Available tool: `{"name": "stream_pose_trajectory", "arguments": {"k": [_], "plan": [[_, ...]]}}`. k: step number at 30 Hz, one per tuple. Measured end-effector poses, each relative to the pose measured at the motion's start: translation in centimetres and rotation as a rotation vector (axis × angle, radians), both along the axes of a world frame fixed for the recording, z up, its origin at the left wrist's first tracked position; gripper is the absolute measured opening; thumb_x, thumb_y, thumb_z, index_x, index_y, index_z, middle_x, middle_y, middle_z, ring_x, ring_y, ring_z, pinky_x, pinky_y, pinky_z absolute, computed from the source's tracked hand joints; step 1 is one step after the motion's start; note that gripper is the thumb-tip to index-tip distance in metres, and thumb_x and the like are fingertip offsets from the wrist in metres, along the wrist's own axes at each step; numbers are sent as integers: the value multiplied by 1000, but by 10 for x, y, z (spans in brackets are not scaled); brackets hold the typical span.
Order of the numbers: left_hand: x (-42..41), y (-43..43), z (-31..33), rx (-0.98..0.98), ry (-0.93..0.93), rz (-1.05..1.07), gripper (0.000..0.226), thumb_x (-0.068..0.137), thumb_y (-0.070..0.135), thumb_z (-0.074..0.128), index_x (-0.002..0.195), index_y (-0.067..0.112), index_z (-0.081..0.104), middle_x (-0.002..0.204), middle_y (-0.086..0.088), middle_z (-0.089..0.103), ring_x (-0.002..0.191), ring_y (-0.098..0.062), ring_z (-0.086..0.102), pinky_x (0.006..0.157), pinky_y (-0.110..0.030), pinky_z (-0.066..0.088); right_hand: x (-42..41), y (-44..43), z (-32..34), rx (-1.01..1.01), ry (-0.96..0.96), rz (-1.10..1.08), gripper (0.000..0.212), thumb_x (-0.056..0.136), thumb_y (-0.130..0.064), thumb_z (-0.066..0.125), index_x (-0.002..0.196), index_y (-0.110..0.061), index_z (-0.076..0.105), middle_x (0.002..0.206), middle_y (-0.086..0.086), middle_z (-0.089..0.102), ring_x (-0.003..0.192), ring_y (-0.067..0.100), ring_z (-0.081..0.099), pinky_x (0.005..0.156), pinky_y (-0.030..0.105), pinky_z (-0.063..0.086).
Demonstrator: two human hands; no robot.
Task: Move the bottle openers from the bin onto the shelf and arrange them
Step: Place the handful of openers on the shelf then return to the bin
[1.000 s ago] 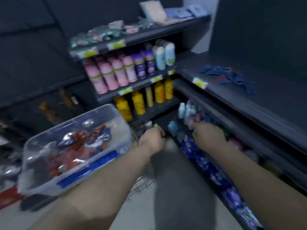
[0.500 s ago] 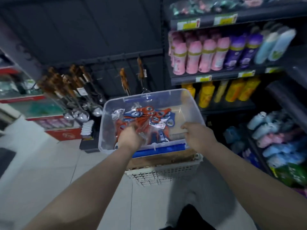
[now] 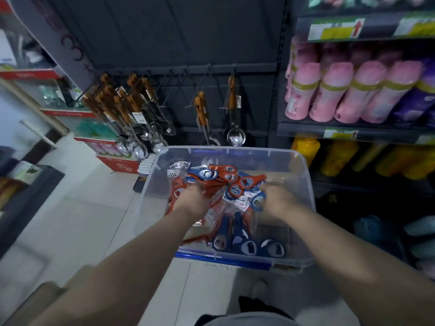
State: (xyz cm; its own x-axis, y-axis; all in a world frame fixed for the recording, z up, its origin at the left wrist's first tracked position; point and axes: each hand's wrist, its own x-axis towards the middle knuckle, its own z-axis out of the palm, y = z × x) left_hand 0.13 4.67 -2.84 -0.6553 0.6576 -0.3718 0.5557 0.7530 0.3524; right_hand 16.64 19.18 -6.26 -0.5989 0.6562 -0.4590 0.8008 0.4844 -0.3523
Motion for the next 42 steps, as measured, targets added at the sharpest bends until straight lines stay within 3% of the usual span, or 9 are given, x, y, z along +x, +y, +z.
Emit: {"name": "stream_pose_trajectory", "arguments": {"k": [8, 14, 19, 24, 28, 32, 35, 38, 42], "plan": [[-11, 6, -11, -57, -6, 54, 37, 90, 19, 56, 127, 14, 54, 123, -12, 63, 112, -31, 59, 90, -35, 47, -32, 27, -33, 133, -136, 360, 78, 87, 1, 46, 152, -26, 13, 159, 0, 10, 142, 29, 18, 114, 42, 25], [-16, 26, -16, -123, 1, 22, 36, 90, 16, 53, 126, 12, 56, 122, -12, 63, 111, -31, 59, 91, -33, 47, -30, 35, -34, 241, -205, 350, 49, 87, -14, 57, 134, -20, 42, 138, 4, 41, 132, 23, 35, 104, 40, 31], [-29, 46, -26, -192, 107, -66, 35, 87, 10, 48, 121, 11, 56, 121, -14, 61, 113, -32, 56, 92, -38, 46, -23, 34, -45, 196, -120, 290, 49, 80, -12, 67, 123, -17, 43, 131, 6, 44, 121, 24, 44, 97, 36, 36], [-61, 65, -45, -261, 142, -215, 63, 86, 1, 52, 145, 14, 33, 152, -6, 33, 131, -31, 42, 105, -44, 40, -22, 24, -57, -2, -76, 26, 60, 83, -13, 69, 131, -10, 33, 129, 12, 44, 103, 31, 55, 74, 34, 44], [-74, 68, -61, -320, 124, -236, 64, 92, 12, 52, 149, 13, 23, 150, -12, 32, 135, -36, 35, 110, -46, 34, -25, 20, -59, 197, -193, 132, 52, 82, -24, 70, 127, -17, 45, 108, 8, 63, 90, 23, 63, 62, 29, 41], [-72, 66, -58, -316, 169, -301, 46, 90, 30, 62, 130, 14, 48, 124, -11, 54, 113, -28, 53, 93, -37, 45, -21, 21, -59, 122, -147, 62, 26, 72, -32, 75, 94, -21, 67, 97, 2, 68, 86, 21, 62, 71, 26, 49], [-65, 67, -56, -312, 201, -375, 51, 81, 56, 65, 117, 20, 60, 118, -5, 55, 112, -25, 49, 89, -37, 45, -16, 16, -67, 118, 21, -44, 23, 75, -40, 75, 87, -22, 69, 105, 0, 59, 97, 21, 54, 79, 30, 45], [-60, 69, -61, -201, 92, -297, 57, 81, 48, 69, 126, 17, 55, 132, -8, 45, 123, -29, 40, 98, -43, 43, -22, 11, -69, 28, 221, -212, 27, 80, -33, 74, 98, -14, 67, 119, 9, 50, 105, 27, 51, 85, 33, 42], [-57, 78, -64, -146, 8, -160, 74, 74, 41, 79, 128, 11, 38, 125, -11, 52, 117, -31, 50, 94, -43, 48, -24, 6, -72, 46, 41, -208, 55, 78, -25, 73, 124, -12, 46, 124, 14, 51, 110, 34, 51, 86, 41, 47]]}}
